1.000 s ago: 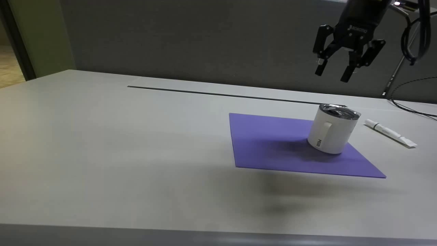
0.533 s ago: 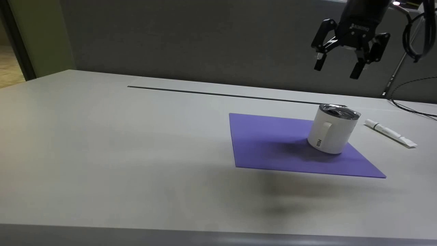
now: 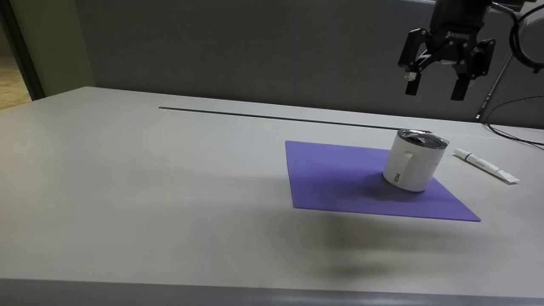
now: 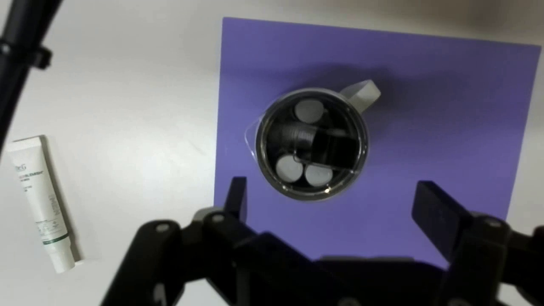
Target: Move the slider to close the opening on the top of the cup
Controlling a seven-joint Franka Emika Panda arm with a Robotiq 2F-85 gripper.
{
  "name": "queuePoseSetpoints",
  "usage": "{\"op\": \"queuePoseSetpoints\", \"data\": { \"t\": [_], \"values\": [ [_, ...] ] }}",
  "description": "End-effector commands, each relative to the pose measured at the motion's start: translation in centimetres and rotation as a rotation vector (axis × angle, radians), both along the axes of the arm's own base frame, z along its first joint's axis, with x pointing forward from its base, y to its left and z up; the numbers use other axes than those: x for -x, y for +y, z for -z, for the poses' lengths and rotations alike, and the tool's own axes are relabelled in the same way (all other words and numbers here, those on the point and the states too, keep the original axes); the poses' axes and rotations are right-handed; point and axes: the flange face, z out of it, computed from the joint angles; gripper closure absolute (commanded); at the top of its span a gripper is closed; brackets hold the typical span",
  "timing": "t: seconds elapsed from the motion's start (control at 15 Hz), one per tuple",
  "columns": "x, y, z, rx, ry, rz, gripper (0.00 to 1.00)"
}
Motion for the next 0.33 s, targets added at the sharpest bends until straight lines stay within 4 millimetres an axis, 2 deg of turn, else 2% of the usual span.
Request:
{"op": "queuePoseSetpoints", "data": {
  "t": [0.0, 0.27],
  "values": [
    [0.04, 0.0, -0.06, 0.005, 0.013, -0.007, 0.0],
    [0.04, -0.06, -0.11, 0.013, 0.019, -0.014, 0.0]
  ]
}}
